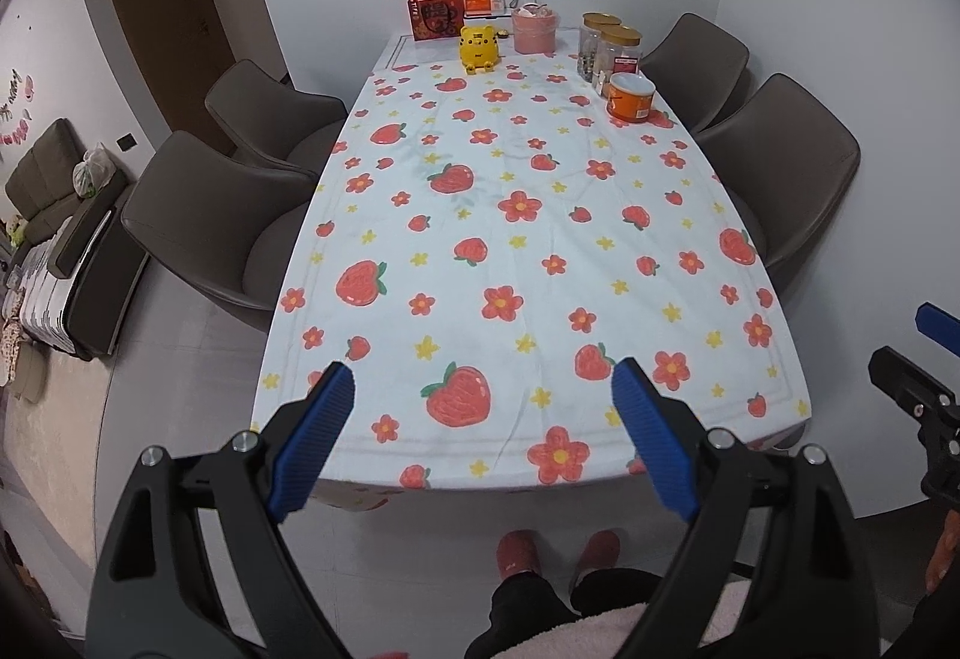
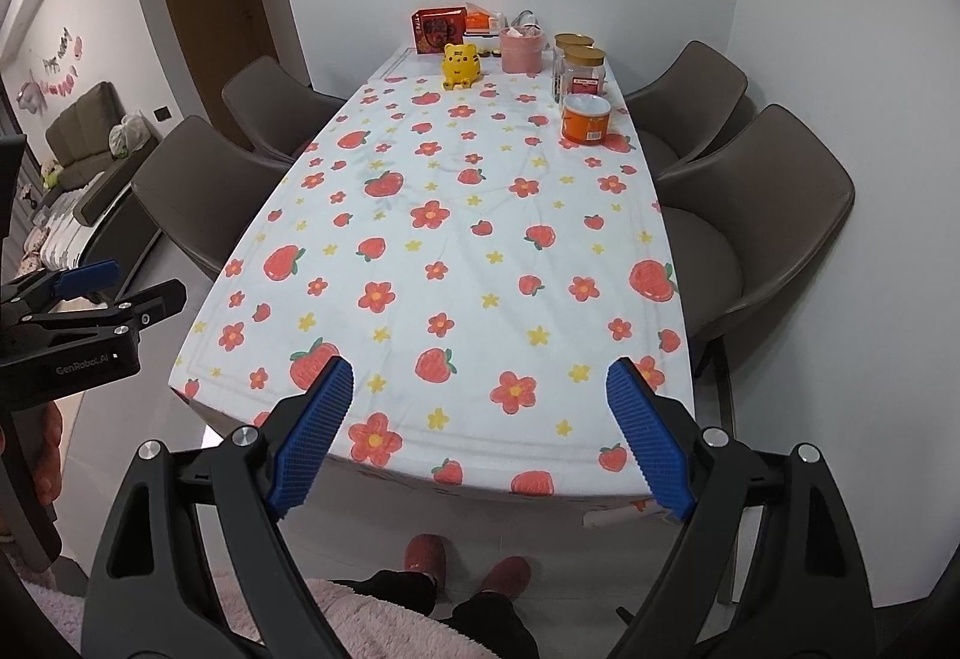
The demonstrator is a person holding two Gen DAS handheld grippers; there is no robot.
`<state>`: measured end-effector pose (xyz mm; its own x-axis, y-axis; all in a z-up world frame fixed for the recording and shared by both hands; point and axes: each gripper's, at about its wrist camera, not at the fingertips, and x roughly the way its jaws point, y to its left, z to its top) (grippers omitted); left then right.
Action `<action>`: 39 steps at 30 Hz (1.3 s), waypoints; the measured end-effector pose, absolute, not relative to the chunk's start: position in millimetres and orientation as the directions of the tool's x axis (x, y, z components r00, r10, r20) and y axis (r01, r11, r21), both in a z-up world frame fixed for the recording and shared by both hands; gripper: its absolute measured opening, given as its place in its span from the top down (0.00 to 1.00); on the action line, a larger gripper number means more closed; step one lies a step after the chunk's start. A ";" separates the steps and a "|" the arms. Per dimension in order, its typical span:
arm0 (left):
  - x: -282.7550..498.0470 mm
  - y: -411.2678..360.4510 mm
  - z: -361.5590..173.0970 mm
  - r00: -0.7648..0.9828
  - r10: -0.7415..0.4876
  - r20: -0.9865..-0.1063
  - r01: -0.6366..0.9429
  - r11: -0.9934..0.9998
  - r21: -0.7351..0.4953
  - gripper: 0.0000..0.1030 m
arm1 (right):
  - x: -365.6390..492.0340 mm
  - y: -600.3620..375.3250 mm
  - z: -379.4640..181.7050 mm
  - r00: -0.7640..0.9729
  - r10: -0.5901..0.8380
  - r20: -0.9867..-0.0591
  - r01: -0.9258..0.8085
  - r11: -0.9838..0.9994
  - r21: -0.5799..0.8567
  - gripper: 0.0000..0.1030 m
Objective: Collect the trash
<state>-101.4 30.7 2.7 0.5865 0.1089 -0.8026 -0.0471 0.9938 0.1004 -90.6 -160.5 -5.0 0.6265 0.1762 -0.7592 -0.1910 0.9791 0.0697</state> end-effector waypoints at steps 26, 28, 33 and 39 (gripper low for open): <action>-106.5 24.7 12.2 0.584 0.121 -0.802 -0.071 0.993 0.098 0.15 | -88.7 -160.2 -6.5 0.614 0.185 -0.767 -0.200 0.977 0.075 0.19; -105.9 24.1 12.0 0.584 0.117 -0.804 -0.067 0.993 0.096 0.15 | -89.2 -161.0 -6.1 0.614 0.186 -0.767 -0.203 0.976 0.074 0.19; -107.3 21.3 13.1 0.584 0.118 -0.803 -0.069 0.993 0.095 0.15 | -87.9 -159.2 -6.0 0.615 0.181 -0.767 -0.200 0.977 0.070 0.19; -104.9 22.9 13.2 0.585 0.114 -0.803 -0.067 0.993 0.093 0.15 | -88.3 -160.8 -5.6 0.615 0.181 -0.768 -0.202 0.977 0.069 0.19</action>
